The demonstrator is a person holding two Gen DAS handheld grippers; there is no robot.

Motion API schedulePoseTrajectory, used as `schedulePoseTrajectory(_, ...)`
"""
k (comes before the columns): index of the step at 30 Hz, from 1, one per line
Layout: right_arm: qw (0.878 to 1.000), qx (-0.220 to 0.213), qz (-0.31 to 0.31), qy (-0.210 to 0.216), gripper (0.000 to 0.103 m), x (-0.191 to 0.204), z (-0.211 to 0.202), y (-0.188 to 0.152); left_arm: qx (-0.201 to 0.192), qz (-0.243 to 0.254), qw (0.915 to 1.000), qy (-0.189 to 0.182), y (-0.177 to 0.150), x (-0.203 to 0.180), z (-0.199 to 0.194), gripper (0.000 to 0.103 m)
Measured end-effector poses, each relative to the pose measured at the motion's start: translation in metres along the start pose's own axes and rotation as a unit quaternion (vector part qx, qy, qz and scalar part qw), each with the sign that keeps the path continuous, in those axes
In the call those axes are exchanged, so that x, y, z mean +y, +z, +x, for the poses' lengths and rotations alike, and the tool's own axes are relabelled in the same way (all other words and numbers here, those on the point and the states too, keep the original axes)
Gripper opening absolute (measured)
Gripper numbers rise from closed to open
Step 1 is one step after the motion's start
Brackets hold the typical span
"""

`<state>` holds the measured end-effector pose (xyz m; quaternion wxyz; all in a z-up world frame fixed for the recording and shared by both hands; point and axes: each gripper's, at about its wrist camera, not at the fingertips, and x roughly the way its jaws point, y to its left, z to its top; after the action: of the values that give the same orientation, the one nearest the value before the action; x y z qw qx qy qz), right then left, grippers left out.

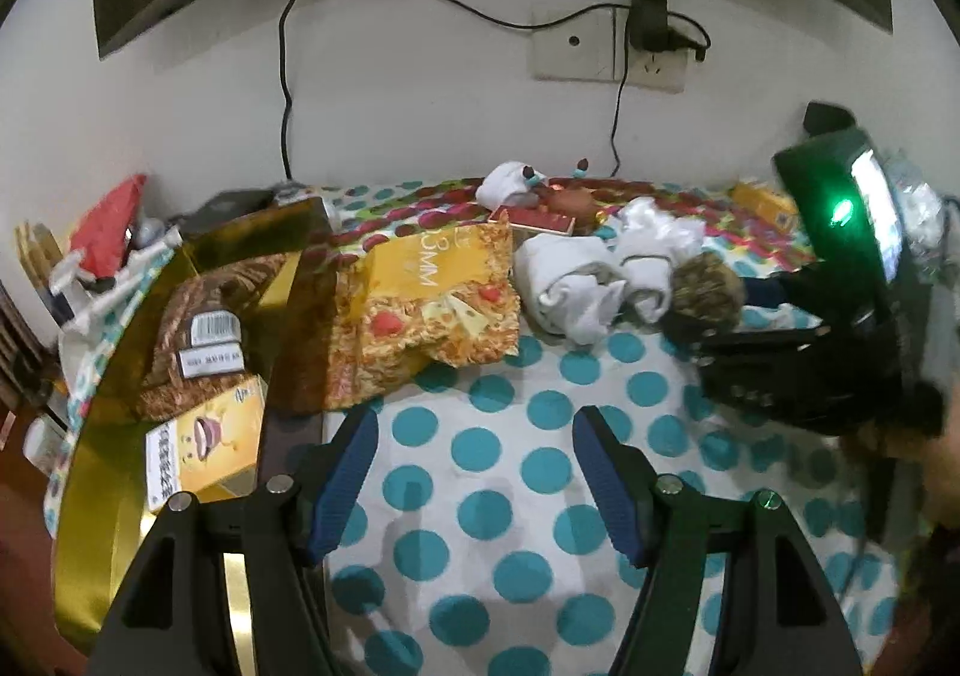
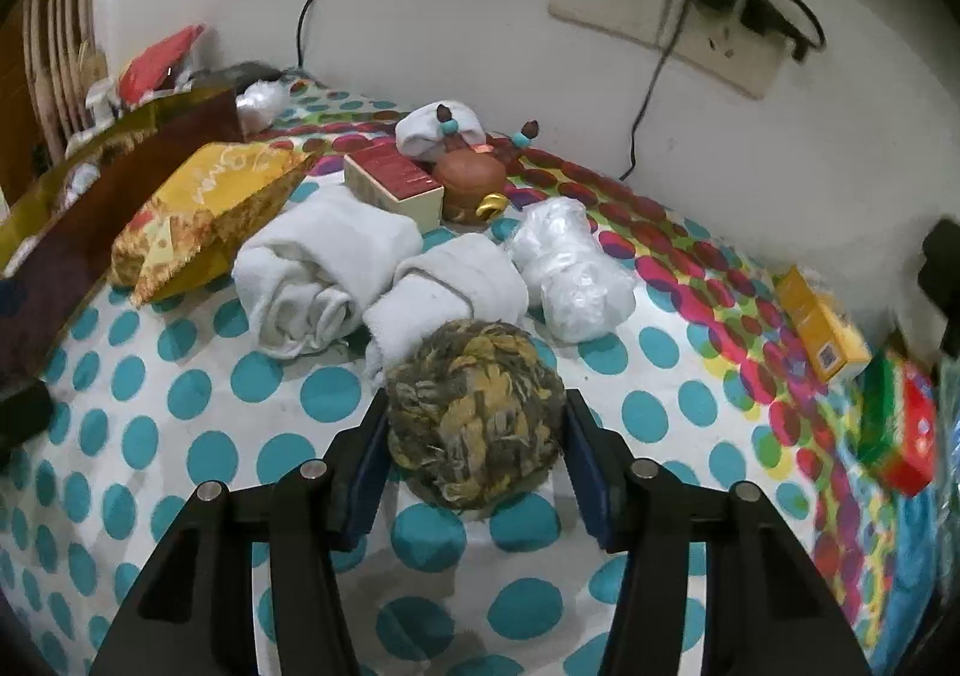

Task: Organize objects
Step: 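Move the right gripper to the braided yarn ball and grasp it, then grasp the yellow chip bag with the left gripper while the right holds the yarn ball, then lift and carry the chip bag with the left gripper over the tin tray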

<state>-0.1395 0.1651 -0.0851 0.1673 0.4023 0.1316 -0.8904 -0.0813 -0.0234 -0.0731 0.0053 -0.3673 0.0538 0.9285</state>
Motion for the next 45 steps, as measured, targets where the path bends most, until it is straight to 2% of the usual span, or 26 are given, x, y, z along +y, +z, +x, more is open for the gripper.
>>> schedulePoseTrajectory(3, 1.0, 0.0, 0.011, 0.013, 0.05, -0.005, -0.004, -0.004, -0.017, 0.039, 0.9983, 0.039, 0.001, -0.014, 0.006, 0.069)
schedulePoseTrajectory(6, 0.999, 0.005, 0.027, 0.029, 0.05, -0.011, -0.009, -0.01, -0.031, 0.1, 0.9905, 0.089, 0.004, -0.034, 0.013, 0.07)
schedulePoseTrajectory(9, 0.998, 0.004, 0.041, 0.04, 0.05, -0.017, -0.013, -0.016, -0.033, 0.132, 0.9845, 0.111, 0.009, -0.046, 0.021, 0.071)
schedulePoseTrajectory(15, 0.998, 0.004, 0.051, 0.047, 0.05, -0.021, -0.015, -0.021, -0.017, 0.136, 0.9811, 0.137, 0.024, -0.047, 0.048, 0.073)
schedulePoseTrajectory(20, 0.996, 0.006, 0.061, 0.058, 0.05, -0.024, -0.014, -0.021, -0.016, 0.153, 0.9696, 0.19, 0.031, -0.045, 0.073, 0.073)
schedulePoseTrajectory(21, 0.996, 0.006, 0.064, 0.062, 0.05, -0.026, -0.014, -0.021, -0.014, 0.153, 0.9676, 0.2, 0.033, -0.044, 0.078, 0.076)
schedulePoseTrajectory(24, 0.996, 0.007, 0.067, 0.064, 0.05, -0.028, -0.013, -0.021, -0.009, 0.143, 0.9692, 0.2, 0.038, -0.039, 0.088, 0.079)
schedulePoseTrajectory(29, 0.997, 0.013, 0.06, 0.053, 0.05, -0.026, -0.013, -0.021, 0.0, 0.138, 0.9675, 0.212, 0.042, -0.042, 0.097, 0.077)
schedulePoseTrajectory(30, 0.997, 0.014, 0.06, 0.052, 0.05, -0.026, -0.014, -0.022, 0.0, 0.14, 0.9673, 0.212, 0.042, -0.044, 0.099, 0.07)
schedulePoseTrajectory(31, 0.997, 0.014, 0.058, 0.051, 0.05, -0.025, -0.014, -0.021, 0.003, 0.141, 0.9698, 0.199, 0.042, -0.045, 0.1, 0.043)
schedulePoseTrajectory(32, 0.997, 0.014, 0.057, 0.048, 0.05, -0.024, -0.014, -0.021, 0.013, 0.143, 0.9744, 0.173, 0.042, -0.046, 0.103, 0.033)
schedulePoseTrajectory(35, 0.997, 0.014, 0.058, 0.051, 0.05, -0.023, -0.014, -0.021, 0.023, 0.141, 0.9731, 0.18, 0.043, -0.051, 0.107, 0.033)
schedulePoseTrajectory(39, 0.997, 0.014, 0.06, 0.052, 0.05, -0.023, -0.014, -0.021, 0.023, 0.108, 0.9812, 0.158, 0.047, -0.04, 0.099, 0.029)
schedulePoseTrajectory(45, 0.997, 0.014, 0.06, 0.052, 0.05, -0.026, -0.013, -0.022, 0.015, 0.091, 0.9859, 0.14, 0.051, -0.034, 0.086, 0.028)
